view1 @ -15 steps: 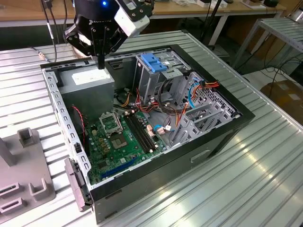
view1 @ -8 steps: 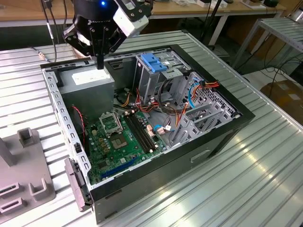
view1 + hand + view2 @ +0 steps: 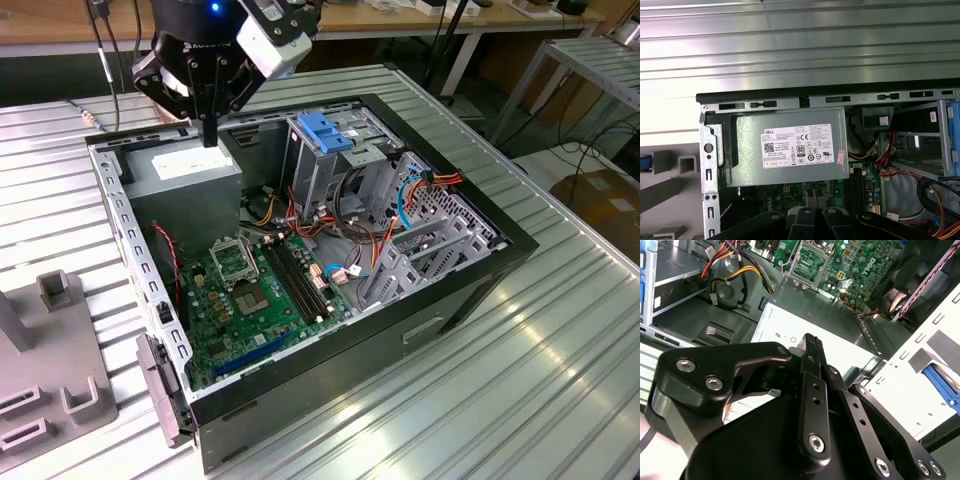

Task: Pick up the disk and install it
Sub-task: 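Reach for the disk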

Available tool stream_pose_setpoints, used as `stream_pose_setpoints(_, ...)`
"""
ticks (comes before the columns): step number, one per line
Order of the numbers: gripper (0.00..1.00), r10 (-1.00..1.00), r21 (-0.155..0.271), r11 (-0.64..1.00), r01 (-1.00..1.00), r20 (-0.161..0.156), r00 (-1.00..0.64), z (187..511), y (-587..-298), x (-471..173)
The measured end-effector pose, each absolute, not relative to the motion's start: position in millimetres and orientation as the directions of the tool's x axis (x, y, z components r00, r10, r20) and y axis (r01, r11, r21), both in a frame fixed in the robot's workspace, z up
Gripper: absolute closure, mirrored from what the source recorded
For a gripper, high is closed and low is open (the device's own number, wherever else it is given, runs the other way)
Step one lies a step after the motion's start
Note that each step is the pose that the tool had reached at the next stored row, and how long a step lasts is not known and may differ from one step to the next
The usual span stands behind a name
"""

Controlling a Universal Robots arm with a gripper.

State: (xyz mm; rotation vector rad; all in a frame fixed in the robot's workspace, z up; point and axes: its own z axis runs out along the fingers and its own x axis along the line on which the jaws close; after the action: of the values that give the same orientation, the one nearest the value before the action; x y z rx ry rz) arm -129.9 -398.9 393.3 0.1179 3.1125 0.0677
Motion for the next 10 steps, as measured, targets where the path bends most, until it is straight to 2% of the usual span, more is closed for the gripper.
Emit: stream_pose_setpoints(10, 0.90, 0.076, 0.044, 0.996, 0.075, -0.024, -0.997, 393.3, -398.9, -132.3)
